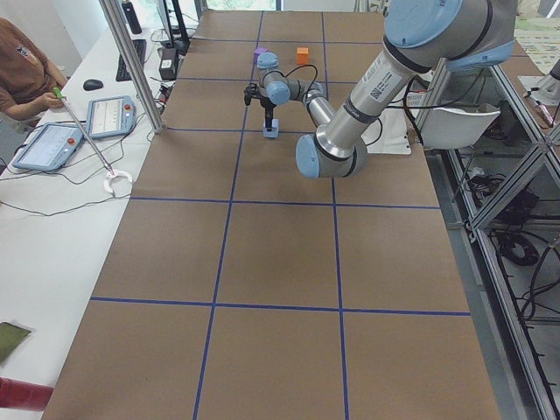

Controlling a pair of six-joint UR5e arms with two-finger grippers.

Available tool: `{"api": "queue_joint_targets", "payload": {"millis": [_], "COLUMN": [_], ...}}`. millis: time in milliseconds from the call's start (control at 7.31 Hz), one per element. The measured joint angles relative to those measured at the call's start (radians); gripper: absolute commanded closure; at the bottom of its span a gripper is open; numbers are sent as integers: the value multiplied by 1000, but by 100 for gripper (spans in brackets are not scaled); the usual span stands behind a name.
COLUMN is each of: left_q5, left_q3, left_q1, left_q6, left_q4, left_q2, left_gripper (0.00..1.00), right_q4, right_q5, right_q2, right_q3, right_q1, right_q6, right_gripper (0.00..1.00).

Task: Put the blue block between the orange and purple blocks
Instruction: 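Release the cube at center and withdraw the left gripper while the right arm reaches in, then lower the right gripper onto the light blue cube and grasp it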

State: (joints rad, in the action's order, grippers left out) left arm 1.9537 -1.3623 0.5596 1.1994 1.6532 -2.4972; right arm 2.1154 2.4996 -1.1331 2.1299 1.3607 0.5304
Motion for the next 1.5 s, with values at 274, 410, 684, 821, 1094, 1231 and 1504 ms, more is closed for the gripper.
{"api": "queue_joint_targets", "payload": {"millis": [274,410,684,821,1094,1231,1504], "left_q5": [63,83,93,94,111,127,138], "left_q3": [-181,-266,-397,-456,-563,-591,-597], "left_q1": [83,117,185,226,346,416,545], "left_q6": [-38,-84,-214,-282,-476,-550,-711], "left_q4": [-207,-251,-273,-271,-264,-261,-242], "left_q2": [36,100,253,336,514,591,701], "left_gripper": [0,0,0,0,0,0,0], "right_q4": [26,28,28,26,-16,-107,-305], "right_q5": [-28,-92,-278,-361,-505,-538,-579], "right_q2": [112,179,322,391,511,536,552], "right_q3": [28,31,-11,-72,-250,-350,-547], "right_q1": [-104,-199,-433,-534,-688,-729,-777], "right_q6": [159,266,465,521,577,606,671], "right_gripper": [1,1,1,1,1,1,1]}}
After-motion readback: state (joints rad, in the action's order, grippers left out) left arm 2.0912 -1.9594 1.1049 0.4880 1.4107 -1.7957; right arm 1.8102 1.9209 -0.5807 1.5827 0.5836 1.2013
